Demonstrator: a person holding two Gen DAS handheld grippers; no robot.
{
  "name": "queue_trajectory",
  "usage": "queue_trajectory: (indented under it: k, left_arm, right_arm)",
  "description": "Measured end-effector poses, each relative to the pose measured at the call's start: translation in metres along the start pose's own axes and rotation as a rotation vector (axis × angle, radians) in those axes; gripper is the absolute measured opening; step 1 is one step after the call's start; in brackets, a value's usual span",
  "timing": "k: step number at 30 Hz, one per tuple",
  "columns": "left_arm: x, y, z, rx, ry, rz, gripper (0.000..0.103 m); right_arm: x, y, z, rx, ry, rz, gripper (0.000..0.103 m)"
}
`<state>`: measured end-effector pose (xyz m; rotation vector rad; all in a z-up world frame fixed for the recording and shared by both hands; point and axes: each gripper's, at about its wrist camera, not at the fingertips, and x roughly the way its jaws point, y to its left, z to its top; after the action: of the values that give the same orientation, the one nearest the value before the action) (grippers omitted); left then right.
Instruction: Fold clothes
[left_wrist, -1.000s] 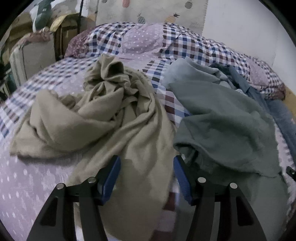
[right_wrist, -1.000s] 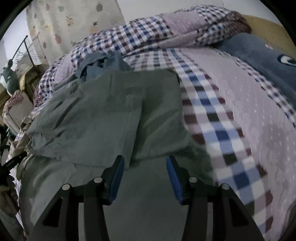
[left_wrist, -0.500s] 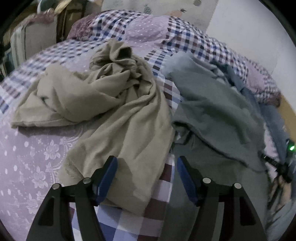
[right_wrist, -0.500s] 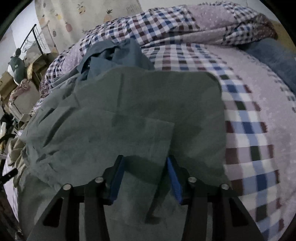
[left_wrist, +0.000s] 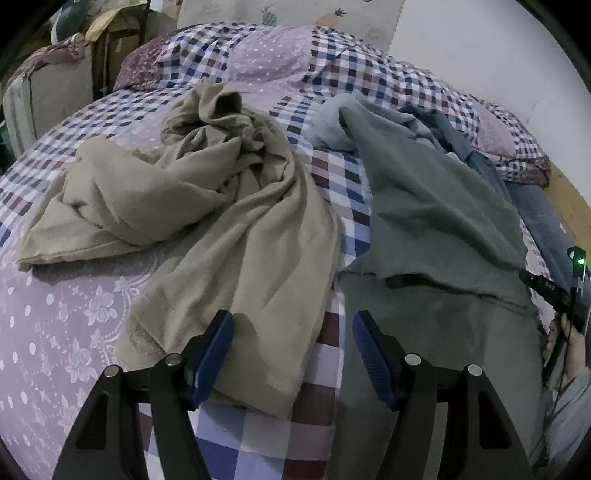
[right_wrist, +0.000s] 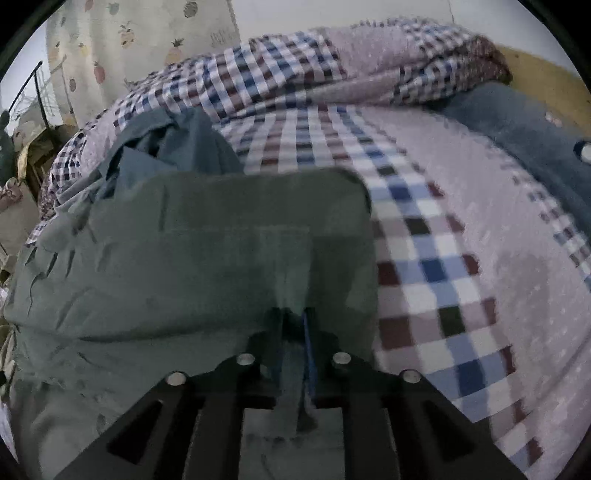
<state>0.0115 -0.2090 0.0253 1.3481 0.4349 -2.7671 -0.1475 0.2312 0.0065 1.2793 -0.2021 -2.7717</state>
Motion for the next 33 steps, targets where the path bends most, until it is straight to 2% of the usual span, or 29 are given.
queue_trajectory:
  k: [1,3,4,9,13,15,19,26,33]
  left_arm:
    - [0.0,0.0,0.0,0.002,-0.009,-0.006,0.071]
    - [-0.002,-0.002,0.001,0.006,-0.028,-0.023,0.071]
    - [-0.004,-0.003,0.002,0.007,-0.039,-0.034,0.071]
    - [-0.007,-0.009,0.013,0.014,-0.113,-0.114,0.071]
    - [-0.009,-0.012,0.022,0.01,-0.168,-0.18,0.071]
    - [-0.007,-0.009,0.026,-0.036,-0.183,-0.204,0.071]
    - [-0.001,-0.006,0.029,-0.119,-0.174,-0.246,0.071]
    - [-0.009,-0.007,0.018,-0.105,-0.181,-0.236,0.071]
    - [-0.039,0.002,-0.009,-0.092,-0.195,-0.239,0.071]
  right_arm:
    - [-0.003,-0.004,-0.001,0.016,-0.006,-0.005,0.039]
    - [-0.01,-0.011,0.0,0.053,-0.036,-0.017,0.05]
    - [-0.013,-0.014,0.001,0.068,-0.049,-0.023,0.051]
    - [-0.019,-0.024,-0.001,0.129,-0.066,-0.008,0.051]
    - [-0.02,-0.025,0.003,0.134,-0.059,0.058,0.051]
    - [-0.02,-0.024,0.001,0.117,-0.061,0.097,0.051]
    - [-0.018,-0.026,0.001,0.108,-0.065,0.114,0.052]
    - [-0.022,-0.041,-0.008,0.148,-0.04,0.127,0.052]
    - [-0.079,-0.037,-0.035,0.144,-0.084,0.176,0.052]
